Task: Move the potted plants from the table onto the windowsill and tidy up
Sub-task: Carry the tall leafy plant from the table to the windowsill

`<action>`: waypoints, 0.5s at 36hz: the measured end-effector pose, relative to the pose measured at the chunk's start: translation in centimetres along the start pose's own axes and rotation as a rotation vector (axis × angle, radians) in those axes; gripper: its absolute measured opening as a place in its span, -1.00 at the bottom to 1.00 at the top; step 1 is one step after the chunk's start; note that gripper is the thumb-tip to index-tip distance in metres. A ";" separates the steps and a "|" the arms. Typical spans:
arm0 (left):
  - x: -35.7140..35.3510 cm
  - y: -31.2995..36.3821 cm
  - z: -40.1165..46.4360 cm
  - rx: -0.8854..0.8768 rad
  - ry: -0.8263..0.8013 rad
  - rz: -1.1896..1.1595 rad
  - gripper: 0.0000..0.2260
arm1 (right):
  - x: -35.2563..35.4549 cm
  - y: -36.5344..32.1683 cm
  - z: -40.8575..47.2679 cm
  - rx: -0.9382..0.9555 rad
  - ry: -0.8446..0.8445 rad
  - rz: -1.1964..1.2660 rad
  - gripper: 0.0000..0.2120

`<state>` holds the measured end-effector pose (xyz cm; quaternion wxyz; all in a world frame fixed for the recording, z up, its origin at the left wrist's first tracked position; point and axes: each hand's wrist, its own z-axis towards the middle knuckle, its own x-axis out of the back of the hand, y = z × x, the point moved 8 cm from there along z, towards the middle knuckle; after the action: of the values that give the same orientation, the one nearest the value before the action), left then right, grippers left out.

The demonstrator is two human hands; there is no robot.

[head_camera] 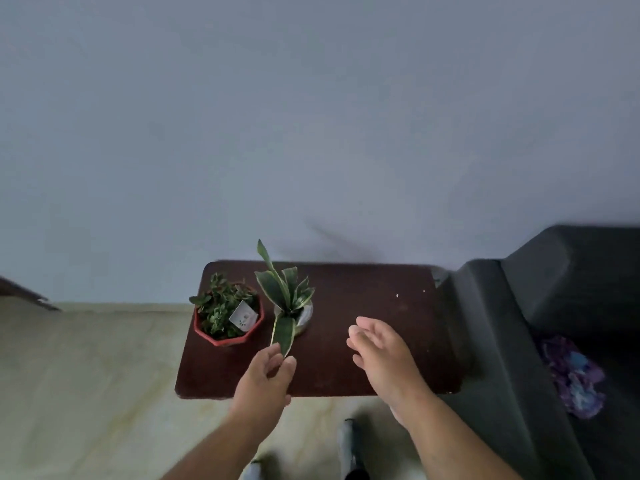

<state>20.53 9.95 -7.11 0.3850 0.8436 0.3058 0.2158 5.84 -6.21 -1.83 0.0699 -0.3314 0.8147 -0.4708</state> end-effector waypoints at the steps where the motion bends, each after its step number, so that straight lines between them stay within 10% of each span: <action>1: -0.8 -0.6 0.0 0.026 0.011 -0.010 -0.60 | 0.2 0.1 0.8 -0.003 -0.018 -0.014 -0.60; 18: -11.1 -10.6 13.8 0.248 0.374 -0.201 -0.45 | -3.0 7.7 22.0 -0.076 -0.347 -0.231 -0.73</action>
<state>17.10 0.68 -25.26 0.2347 0.7951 0.4783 0.2897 13.90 -17.64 -20.69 0.1422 -0.5009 0.7642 -0.3805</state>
